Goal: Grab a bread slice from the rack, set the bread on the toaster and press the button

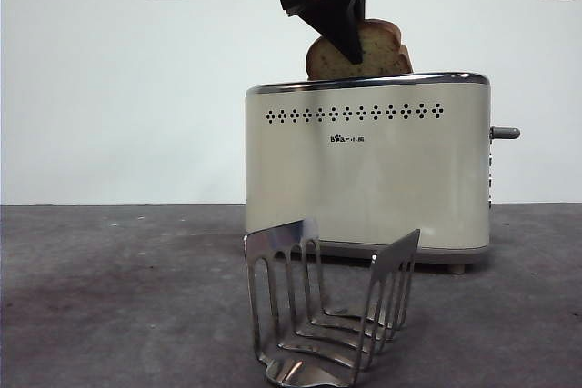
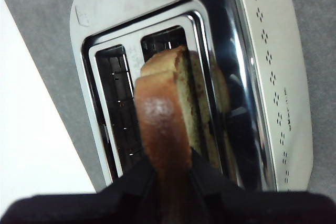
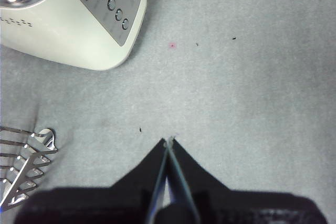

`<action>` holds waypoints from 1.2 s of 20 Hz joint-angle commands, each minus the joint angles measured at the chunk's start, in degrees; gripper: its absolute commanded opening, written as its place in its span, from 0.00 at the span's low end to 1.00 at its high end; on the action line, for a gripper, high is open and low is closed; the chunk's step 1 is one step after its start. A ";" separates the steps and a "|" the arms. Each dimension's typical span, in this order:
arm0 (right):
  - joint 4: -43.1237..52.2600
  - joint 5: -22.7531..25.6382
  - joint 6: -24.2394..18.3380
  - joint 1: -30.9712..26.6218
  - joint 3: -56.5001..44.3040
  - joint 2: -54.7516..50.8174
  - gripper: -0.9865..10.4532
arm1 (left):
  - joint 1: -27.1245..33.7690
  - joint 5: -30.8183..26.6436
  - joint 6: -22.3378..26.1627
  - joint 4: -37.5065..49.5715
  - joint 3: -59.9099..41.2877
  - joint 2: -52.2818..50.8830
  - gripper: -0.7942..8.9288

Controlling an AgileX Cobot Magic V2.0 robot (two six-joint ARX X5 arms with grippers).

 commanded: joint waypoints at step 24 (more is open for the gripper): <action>22.16 -9.38 5.73 -0.07 0.31 9.79 0.08 | -0.74 0.24 -38.56 -9.20 0.07 -19.28 0.43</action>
